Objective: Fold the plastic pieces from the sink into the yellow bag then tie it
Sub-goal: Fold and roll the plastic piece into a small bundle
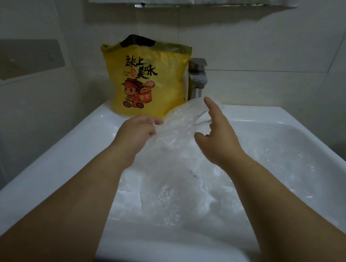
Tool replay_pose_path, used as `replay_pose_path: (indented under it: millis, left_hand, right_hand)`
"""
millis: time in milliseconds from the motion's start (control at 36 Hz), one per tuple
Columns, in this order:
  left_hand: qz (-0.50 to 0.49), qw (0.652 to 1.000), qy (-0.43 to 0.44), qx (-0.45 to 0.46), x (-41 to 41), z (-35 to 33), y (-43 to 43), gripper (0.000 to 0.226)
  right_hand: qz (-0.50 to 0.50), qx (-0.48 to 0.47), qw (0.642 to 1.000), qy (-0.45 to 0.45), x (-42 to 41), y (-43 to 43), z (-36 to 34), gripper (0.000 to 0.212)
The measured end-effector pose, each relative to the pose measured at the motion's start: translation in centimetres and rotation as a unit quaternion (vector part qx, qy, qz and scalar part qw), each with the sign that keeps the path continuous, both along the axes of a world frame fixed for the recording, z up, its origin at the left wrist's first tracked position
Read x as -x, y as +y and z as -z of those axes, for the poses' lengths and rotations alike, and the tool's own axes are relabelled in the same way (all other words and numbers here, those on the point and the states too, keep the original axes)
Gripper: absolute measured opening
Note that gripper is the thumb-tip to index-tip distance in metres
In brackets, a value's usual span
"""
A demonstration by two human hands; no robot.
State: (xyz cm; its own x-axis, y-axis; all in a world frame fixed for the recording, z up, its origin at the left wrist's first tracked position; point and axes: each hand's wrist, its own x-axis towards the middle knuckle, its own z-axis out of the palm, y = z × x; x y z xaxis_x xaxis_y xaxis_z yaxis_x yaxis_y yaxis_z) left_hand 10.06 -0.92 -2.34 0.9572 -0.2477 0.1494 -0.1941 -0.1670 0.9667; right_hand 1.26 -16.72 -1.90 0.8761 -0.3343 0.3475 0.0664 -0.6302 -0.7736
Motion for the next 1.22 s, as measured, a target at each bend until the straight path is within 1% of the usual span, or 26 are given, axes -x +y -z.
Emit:
replay_pose_path:
  millis: [56,111,194,306,389,444,528,583,667,694,806,889,944,972,1028,1056,1111,1139,1167,1222]
  left_hand:
    - [0.016,0.996,0.049,0.074,-0.1,-0.4,0.1,0.038]
    - [0.053,0.985,0.084,0.142,0.1,-0.8,0.2,0.033]
    - [0.076,0.979,0.081,0.171,0.4,-1.0,0.1,0.031]
    - [0.077,0.982,0.066,0.159,0.4,-0.8,-0.1,0.03]
    - [0.082,0.982,0.067,0.157,0.4,-0.7,-0.1,0.028]
    - [0.079,0.985,0.057,0.142,0.3,-0.6,-0.2,0.025]
    - [0.084,0.988,0.057,0.113,0.5,-0.7,-0.2,0.024]
    - [0.095,0.989,0.057,0.099,0.6,-0.7,-0.3,0.026]
    - [0.103,0.99,0.049,0.089,0.9,-0.6,-0.4,0.027]
    - [0.102,0.99,0.048,0.089,0.9,-0.6,-0.5,0.026]
    - [0.055,0.993,0.05,0.094,1.1,-0.8,-0.7,0.023]
    - [0.031,0.994,0.055,0.086,0.8,-0.6,-0.5,0.025]
    - [0.04,0.994,0.057,0.08,0.6,-0.4,-0.4,0.021]
    - [0.062,0.993,0.07,0.076,0.6,-0.3,-0.3,0.021]
    - [0.12,0.982,0.105,0.099,0.7,-0.6,0.0,0.019]
    - [0.15,0.973,0.128,0.121,0.9,-0.8,0.1,0.02]
    - [0.2,0.954,0.163,0.152,0.7,-1.0,0.4,0.032]
    - [0.205,0.95,0.172,0.159,0.7,-1.0,0.4,0.03]
    - [0.204,0.949,0.175,0.166,0.8,-1.1,0.4,0.022]
    - [0.175,0.953,0.173,0.177,0.6,-1.1,0.3,0.006]
  right_hand:
    - [0.005,0.023,1.0,0.007,-0.1,-0.1,0.1,0.079]
    - [0.006,0.036,0.999,0.023,-0.1,-0.1,0.1,0.075]
    - [-0.006,0.048,0.998,0.036,0.0,0.2,0.0,0.067]
    - [-0.038,0.034,0.999,0.017,0.0,0.6,-0.3,0.062]
    - [-0.043,0.056,0.997,0.027,0.0,0.8,-0.3,0.058]
    - [-0.044,0.065,0.996,0.031,0.1,0.8,-0.3,0.058]
    - [-0.05,0.051,0.997,0.026,-0.1,0.9,-0.3,0.06]
    - [-0.058,0.049,0.997,0.021,-0.3,1.0,-0.1,0.054]
    - [-0.079,0.038,0.996,-0.004,-0.3,1.4,-0.1,0.03]
    - [-0.081,0.024,0.996,-0.012,-0.3,1.5,-0.2,0.028]
    - [-0.048,-0.011,0.998,-0.035,-0.2,1.3,-0.6,0.025]
    - [0.004,-0.018,0.998,-0.055,-0.4,0.9,-0.6,0.032]
    - [0.025,-0.057,0.996,-0.064,-0.6,0.8,-0.7,0.033]
    - [0.032,-0.089,0.993,-0.068,-0.6,0.7,-0.7,0.034]
    - [0.047,-0.161,0.983,-0.07,-0.7,0.4,-0.9,0.038]
    - [0.055,-0.191,0.978,-0.064,-0.6,0.4,-1.0,0.039]
    - [0.07,-0.233,0.969,-0.042,-0.5,0.2,-1.2,0.04]
    - [0.068,-0.257,0.964,-0.028,-0.4,0.1,-1.3,0.04]
    - [0.055,-0.291,0.955,-0.016,-0.3,0.2,-1.5,0.04]
    - [-0.002,-0.361,0.932,0.019,-0.1,0.3,-1.8,0.046]
